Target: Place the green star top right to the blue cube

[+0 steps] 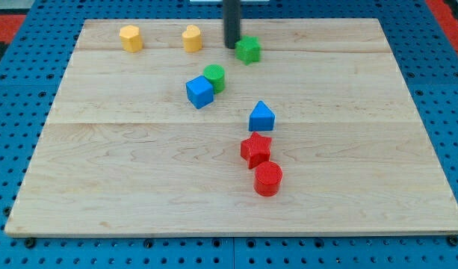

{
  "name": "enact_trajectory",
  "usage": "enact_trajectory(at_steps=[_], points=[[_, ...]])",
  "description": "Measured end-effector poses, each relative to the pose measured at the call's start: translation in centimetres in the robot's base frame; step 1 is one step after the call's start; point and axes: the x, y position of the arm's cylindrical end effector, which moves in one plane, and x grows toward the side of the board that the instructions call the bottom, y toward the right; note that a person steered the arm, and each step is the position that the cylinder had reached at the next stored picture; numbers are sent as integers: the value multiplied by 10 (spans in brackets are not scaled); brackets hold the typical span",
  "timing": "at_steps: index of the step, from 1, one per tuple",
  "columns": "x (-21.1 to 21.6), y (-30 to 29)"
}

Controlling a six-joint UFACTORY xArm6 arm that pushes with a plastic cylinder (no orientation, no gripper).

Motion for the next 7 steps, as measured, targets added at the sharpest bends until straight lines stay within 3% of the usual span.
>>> enact_trajectory(at_steps=[1,3,4,5,7], points=[[40,-20],[-5,27],[30,53],[48,2],[91,-7]])
